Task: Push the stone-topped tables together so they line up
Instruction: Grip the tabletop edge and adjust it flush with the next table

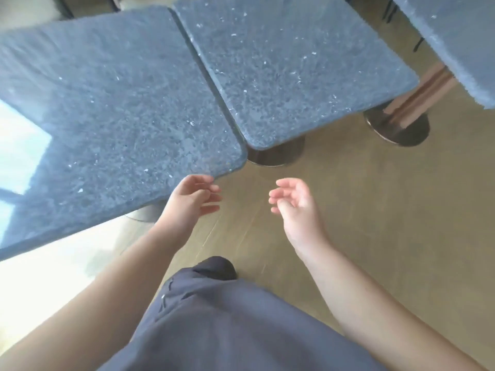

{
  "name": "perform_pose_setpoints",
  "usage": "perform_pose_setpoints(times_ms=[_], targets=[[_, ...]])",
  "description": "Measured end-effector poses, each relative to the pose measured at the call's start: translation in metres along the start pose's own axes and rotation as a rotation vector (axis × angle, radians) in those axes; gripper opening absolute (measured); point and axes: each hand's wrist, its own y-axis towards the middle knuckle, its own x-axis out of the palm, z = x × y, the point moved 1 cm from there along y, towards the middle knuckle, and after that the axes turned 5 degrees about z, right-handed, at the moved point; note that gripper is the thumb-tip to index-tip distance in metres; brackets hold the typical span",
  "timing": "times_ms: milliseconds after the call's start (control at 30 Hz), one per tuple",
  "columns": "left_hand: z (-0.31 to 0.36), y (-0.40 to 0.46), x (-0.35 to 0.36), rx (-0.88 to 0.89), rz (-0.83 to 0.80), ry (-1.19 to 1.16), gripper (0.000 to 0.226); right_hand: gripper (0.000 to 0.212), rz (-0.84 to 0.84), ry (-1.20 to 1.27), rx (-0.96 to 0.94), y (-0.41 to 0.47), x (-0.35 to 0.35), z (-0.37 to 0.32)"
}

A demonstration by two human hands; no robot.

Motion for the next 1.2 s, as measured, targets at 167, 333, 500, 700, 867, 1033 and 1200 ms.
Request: perform_pose_setpoints(times_ms=[167,333,500,700,867,1033,1200], targets=[[-0.034,0.036,-0.009,-0.215,0.178,-0.237,0.028,0.037,-0.114,-0.1,0.109,0.067,0.038,0.022],[-0.061,0.09,-0.017,-0.392,0.282,-0.421,0.023,0.029,-0.138,-0.239,0.21,0.131,0.083,0.048],[-0.074,0.138,-0.013,-0.646,0.32,-0.631,0.025,0.024,-0.125,-0.28,0.46,0.192,0.114,0.07],[-0.075,0.185,0.006,-0.671,0.487,-0.974,0.08,0.063,-0.183,0.249,0.98,0.231,0.144,0.09],[-0.084,0.21,0.031,-0.66,0.658,-1.04,0.048,0.058,-0.091,0.488,1.113,0.249,0.171,0.095],[-0.08,0.226,0.042,-0.652,0.795,-1.278,0.048,0.028,-0.097,0.429,1.144,0.26,0.179,0.099],[-0.074,0.231,0.049,-0.643,0.836,-1.14,0.041,0.055,-0.14,0.374,1.178,0.269,0.172,0.114]])
